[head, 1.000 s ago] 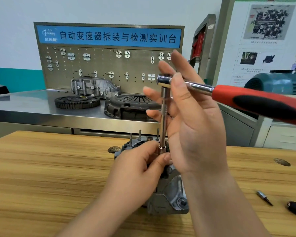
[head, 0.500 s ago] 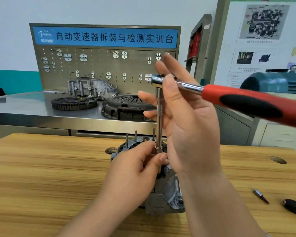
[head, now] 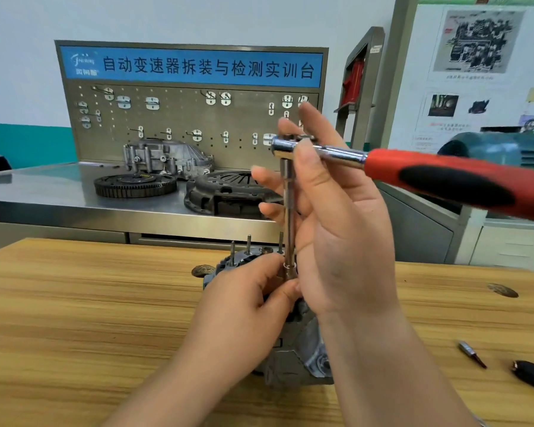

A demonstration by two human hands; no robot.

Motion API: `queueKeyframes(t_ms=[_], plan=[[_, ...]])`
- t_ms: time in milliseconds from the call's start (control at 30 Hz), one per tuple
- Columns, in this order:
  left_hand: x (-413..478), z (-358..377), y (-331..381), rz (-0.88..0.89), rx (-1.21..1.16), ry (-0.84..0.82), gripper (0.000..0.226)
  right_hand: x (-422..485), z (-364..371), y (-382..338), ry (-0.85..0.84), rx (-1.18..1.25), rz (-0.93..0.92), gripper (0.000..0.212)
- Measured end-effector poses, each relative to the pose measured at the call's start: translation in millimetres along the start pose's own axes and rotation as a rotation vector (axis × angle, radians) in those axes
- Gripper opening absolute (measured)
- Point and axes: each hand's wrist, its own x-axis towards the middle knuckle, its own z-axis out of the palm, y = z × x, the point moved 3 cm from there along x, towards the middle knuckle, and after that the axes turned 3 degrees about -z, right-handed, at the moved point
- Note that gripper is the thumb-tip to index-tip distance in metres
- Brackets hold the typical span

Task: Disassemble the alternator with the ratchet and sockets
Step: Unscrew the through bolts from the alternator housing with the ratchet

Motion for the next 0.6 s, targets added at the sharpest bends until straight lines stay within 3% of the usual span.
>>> queueKeyframes(t_ms=[233,333,467,600], plan=[[-1.0,-2.7,0.2,0.038,-0.028,-0.033,0.022,-0.6,-3.4,-0.1,0.065,0.039,0.061,0.036],[-0.9,-3.0,1.5,0.032,-0.033,-0.018,0.029,0.0,-4.6,-2.7,0.083,-0.036,-0.012,0.021],[0.2,-2.7,1.3,0.015,-0.006,-0.005,0.042,-0.9,-3.3,-7.2,0.066,-0.178,-0.141,0.024],[-0.5,-4.5,0.0,0.073,0.014,0.001,0.039,-0.5,-3.6,-6.5,0.048,-0.088,-0.055,0.024]])
